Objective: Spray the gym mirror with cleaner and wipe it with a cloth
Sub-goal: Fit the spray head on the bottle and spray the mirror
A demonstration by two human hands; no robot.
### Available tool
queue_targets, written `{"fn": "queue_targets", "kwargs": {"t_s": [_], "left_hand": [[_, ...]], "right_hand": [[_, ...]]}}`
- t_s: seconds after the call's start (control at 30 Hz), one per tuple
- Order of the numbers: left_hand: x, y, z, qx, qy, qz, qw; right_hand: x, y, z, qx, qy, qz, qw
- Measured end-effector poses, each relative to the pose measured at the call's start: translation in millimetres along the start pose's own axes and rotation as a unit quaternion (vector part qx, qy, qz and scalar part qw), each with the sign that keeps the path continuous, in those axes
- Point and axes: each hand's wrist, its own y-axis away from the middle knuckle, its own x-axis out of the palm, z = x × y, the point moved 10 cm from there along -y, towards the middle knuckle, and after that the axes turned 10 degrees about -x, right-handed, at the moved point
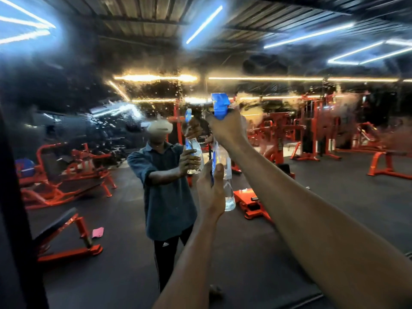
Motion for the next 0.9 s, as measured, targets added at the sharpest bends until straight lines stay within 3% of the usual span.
{"fn": "queue_targets", "kwargs": {"t_s": [0.33, 0.47, 0.73, 0.9], "left_hand": [[102, 26, 6, -0.013, 0.010, -0.022, 1.000], [125, 33, 10, -0.027, -0.013, -0.050, 0.998], [127, 38, 14, -0.049, -0.054, -0.093, 0.993], [120, 22, 16, -0.028, -0.041, -0.080, 0.996]], "right_hand": [[-78, -20, -50, -0.038, -0.039, 0.012, 0.998], [-95, -26, -66, -0.040, -0.047, 0.057, 0.996], [-84, -32, -77, -0.046, -0.057, 0.076, 0.994], [-77, -36, -70, -0.045, -0.080, 0.077, 0.993]]}}
